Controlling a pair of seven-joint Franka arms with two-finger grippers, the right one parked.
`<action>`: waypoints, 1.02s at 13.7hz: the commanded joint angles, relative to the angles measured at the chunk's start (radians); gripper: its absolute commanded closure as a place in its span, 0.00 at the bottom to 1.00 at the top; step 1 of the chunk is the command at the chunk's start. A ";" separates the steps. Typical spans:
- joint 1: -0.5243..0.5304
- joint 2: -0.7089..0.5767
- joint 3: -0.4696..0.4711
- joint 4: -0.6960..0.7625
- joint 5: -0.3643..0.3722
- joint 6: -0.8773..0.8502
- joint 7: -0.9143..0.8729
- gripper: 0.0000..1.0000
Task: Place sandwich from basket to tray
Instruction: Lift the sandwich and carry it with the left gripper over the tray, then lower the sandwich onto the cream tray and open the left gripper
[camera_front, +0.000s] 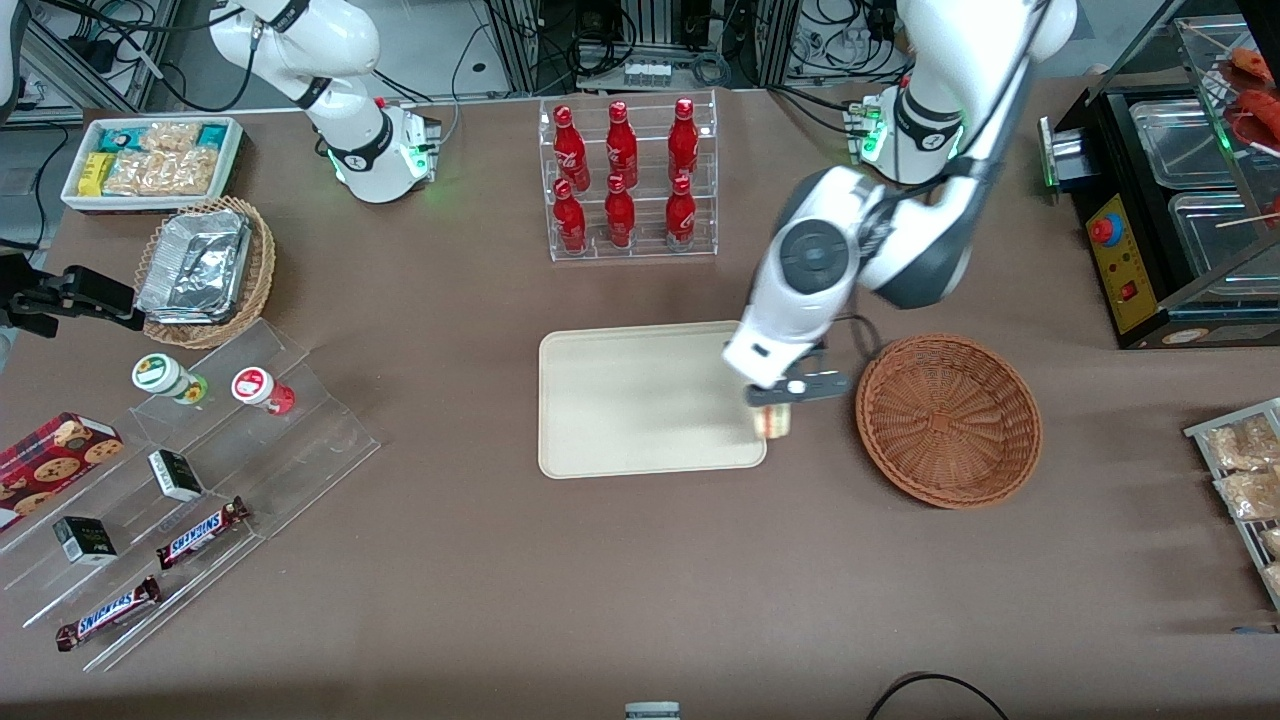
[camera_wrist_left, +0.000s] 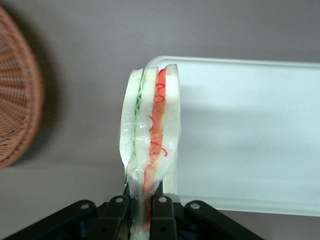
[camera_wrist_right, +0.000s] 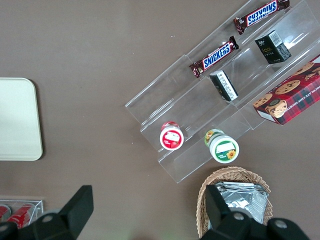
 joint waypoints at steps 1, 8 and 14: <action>-0.065 0.159 0.015 0.210 -0.010 -0.092 -0.006 1.00; -0.144 0.357 0.009 0.430 -0.050 -0.136 -0.026 1.00; -0.155 0.454 0.009 0.546 -0.050 -0.136 -0.067 1.00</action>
